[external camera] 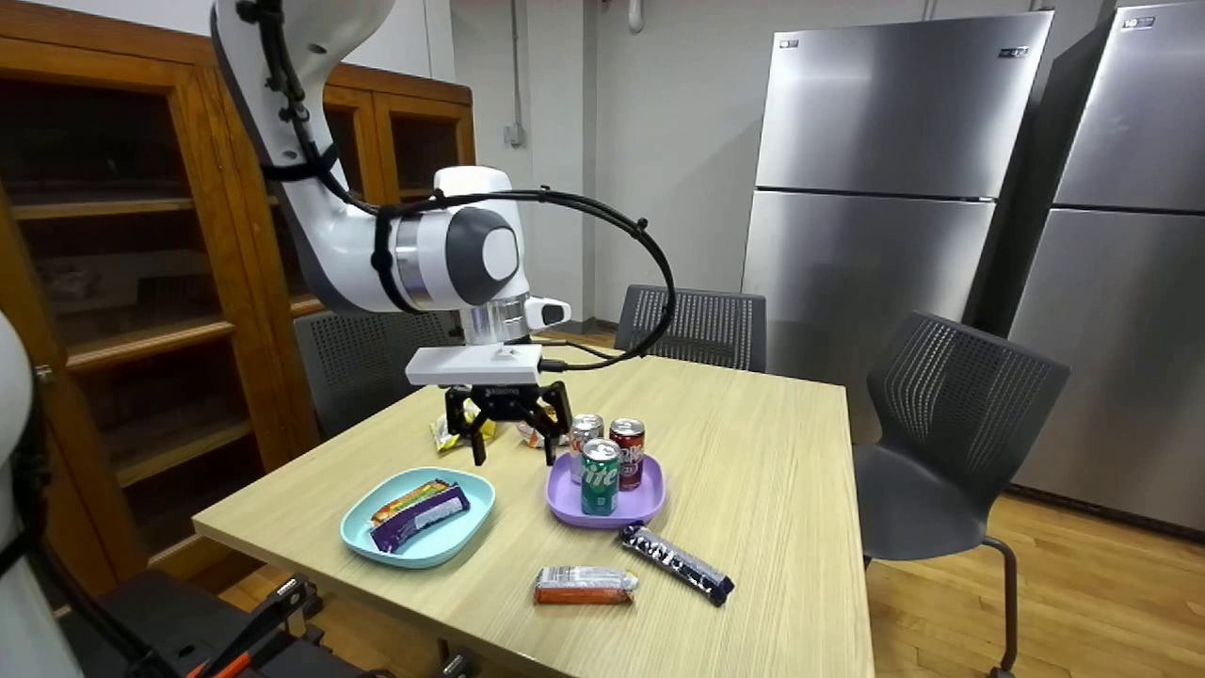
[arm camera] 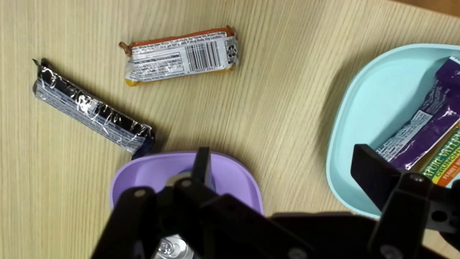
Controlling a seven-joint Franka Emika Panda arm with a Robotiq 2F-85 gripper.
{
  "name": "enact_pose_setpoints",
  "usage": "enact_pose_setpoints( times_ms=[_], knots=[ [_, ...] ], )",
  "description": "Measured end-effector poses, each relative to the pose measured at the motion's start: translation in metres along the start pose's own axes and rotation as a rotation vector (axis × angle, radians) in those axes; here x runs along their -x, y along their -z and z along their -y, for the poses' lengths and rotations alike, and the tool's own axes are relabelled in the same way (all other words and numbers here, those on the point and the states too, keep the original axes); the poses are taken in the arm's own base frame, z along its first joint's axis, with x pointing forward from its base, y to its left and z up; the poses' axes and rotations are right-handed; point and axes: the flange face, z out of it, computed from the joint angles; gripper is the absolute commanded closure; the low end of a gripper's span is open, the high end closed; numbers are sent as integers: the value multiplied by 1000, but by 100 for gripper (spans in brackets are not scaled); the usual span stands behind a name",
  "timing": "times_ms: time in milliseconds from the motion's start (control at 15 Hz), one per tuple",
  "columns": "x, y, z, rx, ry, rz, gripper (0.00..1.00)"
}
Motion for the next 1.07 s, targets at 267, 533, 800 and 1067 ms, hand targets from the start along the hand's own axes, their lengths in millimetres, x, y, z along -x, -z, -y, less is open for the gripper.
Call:
enact_pose_setpoints(
  times_ms=[267,533,800,1067],
  knots=[
    [0,-2,2,-2,5,3,0],
    [0,-2,2,-2,5,4,0],
    [-2,-8,-3,-4,-50,9,0],
    [-4,-20,-26,2,-172,2,0]
  ],
)
